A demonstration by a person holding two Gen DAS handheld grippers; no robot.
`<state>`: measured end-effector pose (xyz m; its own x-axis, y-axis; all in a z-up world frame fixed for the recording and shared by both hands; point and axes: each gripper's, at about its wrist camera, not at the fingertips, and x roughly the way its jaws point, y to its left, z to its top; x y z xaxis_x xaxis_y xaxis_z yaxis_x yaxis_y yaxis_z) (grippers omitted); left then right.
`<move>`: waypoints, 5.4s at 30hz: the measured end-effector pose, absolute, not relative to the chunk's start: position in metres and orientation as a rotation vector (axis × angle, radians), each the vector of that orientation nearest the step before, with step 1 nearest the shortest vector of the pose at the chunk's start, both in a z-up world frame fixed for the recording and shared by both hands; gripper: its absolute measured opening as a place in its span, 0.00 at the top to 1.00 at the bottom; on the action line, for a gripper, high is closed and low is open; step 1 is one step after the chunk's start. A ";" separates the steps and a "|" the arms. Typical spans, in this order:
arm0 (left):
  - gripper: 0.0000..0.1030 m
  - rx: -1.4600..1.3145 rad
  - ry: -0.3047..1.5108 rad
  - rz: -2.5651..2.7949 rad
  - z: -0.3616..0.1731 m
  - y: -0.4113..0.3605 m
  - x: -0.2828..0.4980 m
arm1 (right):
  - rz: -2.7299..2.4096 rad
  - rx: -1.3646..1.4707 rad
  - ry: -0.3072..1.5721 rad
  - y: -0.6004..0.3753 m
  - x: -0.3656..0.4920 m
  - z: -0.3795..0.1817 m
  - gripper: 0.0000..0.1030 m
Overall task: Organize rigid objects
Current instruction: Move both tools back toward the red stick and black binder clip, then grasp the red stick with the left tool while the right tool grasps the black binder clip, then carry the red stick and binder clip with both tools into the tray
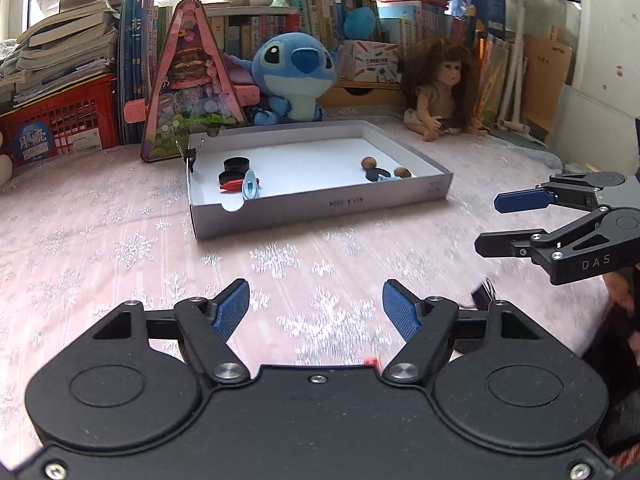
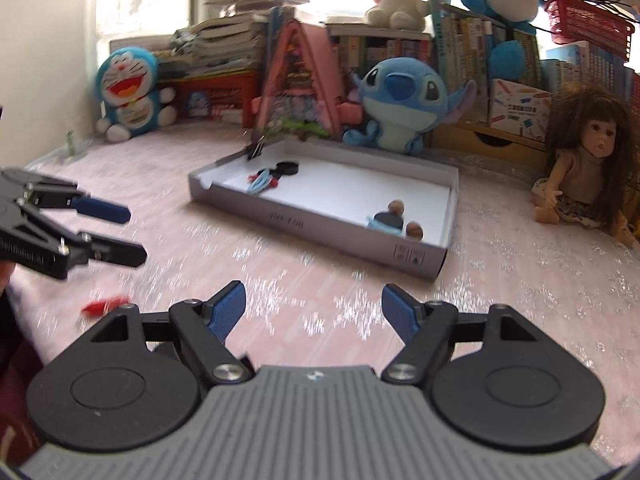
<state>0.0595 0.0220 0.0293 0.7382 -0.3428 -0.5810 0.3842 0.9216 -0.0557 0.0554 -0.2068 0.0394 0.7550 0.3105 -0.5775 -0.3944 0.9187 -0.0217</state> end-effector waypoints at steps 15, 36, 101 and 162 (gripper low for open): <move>0.31 0.107 0.729 -0.462 0.011 0.034 0.022 | 0.453 -0.232 0.658 -0.196 0.028 0.016 0.18; 0.33 0.103 0.683 -0.262 0.005 0.041 0.037 | 0.306 -0.145 0.610 -0.197 0.037 0.006 0.18; 0.60 0.090 0.574 -0.202 0.009 0.019 0.047 | 0.271 0.014 0.614 -0.192 0.040 0.008 0.65; 0.59 -0.019 0.711 -0.160 0.006 -0.024 0.359 | 0.115 0.204 0.693 -0.227 0.278 0.009 0.65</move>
<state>0.3595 -0.0236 0.0060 0.7461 -0.1524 -0.6481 0.1394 0.9876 -0.0718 0.2785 -0.2271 0.0085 0.7638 0.1726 -0.6220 -0.0370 0.9737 0.2247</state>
